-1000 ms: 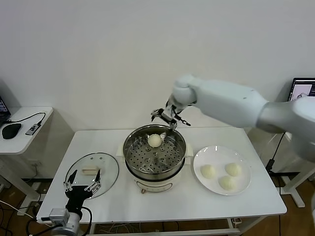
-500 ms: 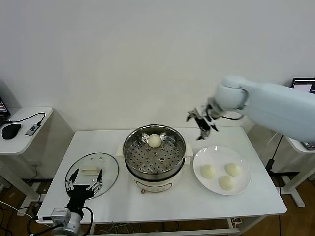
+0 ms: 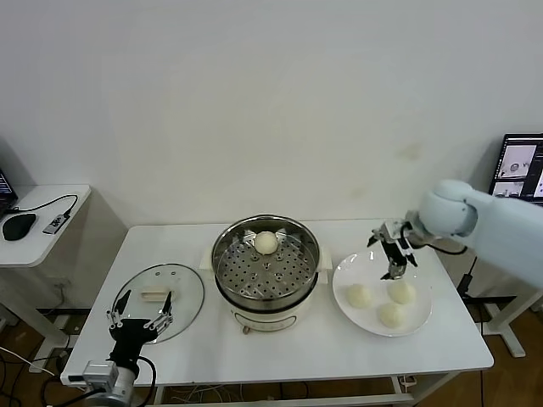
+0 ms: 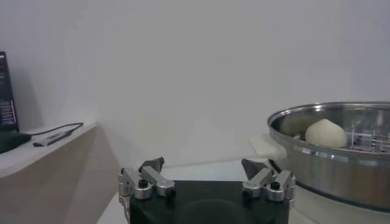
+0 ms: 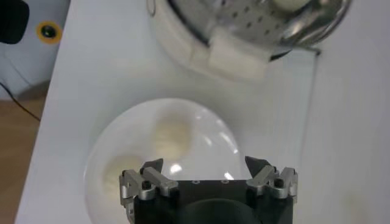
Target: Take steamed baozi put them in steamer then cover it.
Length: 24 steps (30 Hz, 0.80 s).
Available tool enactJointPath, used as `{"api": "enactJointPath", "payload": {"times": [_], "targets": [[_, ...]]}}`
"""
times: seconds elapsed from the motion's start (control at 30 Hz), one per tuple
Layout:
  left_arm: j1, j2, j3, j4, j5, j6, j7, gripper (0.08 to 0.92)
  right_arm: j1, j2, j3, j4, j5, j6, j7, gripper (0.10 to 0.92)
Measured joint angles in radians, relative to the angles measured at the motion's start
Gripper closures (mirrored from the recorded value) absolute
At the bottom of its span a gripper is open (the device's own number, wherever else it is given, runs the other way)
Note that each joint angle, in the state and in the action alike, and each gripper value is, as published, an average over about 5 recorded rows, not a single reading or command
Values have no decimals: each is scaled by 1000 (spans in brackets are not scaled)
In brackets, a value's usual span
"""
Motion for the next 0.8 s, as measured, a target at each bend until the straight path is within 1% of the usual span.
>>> {"api": "enactJointPath", "payload": {"times": [0.37,0.8], "targets": [[4,-5,-15,4,4,-1,1,177,-170,87,104,-113,-68,8,-3,203],[1,-17,-11,8,6,-12,1,177,-283,182,170,-213,-139,15,7,203]]}}
